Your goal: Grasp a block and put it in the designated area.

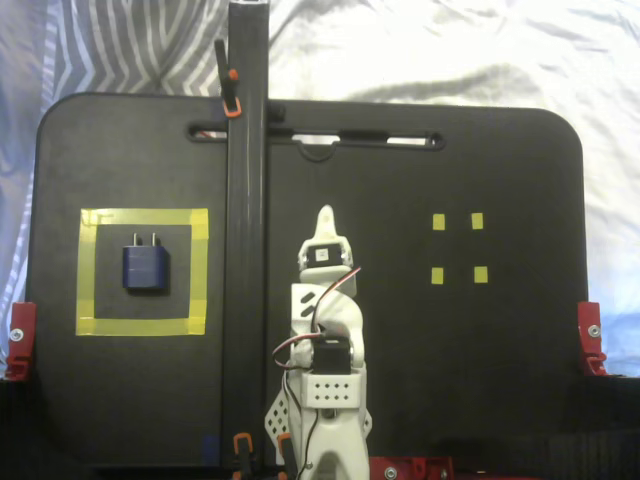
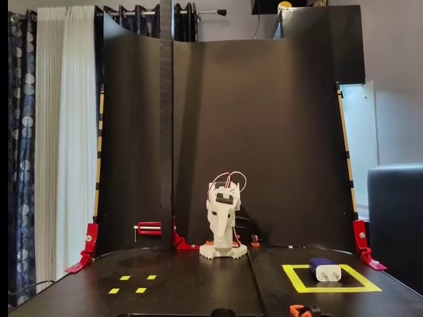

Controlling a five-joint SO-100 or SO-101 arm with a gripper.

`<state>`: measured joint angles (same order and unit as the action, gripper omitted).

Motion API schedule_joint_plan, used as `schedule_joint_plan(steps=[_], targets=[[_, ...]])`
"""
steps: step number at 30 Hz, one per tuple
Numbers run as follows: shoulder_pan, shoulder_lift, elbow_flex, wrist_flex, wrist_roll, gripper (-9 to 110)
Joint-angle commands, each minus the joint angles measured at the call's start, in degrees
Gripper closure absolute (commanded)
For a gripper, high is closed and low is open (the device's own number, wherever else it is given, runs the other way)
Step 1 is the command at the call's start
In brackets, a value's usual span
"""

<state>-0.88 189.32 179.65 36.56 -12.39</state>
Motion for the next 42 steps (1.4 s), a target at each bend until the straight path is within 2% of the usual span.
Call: schedule_joint_plan(steps=[1,7,15,23,42], targets=[[-0.6,0.4,0.4,1.5,0.7,102],[-1.8,0.4,0.4,7.0,1.4,102],[-1.6,0.4,0.4,7.0,1.8,102],[-1.0,0.4,0.4,6.9,8.9,102],[-0.6,0.4,0.4,7.0,9.0,102]])
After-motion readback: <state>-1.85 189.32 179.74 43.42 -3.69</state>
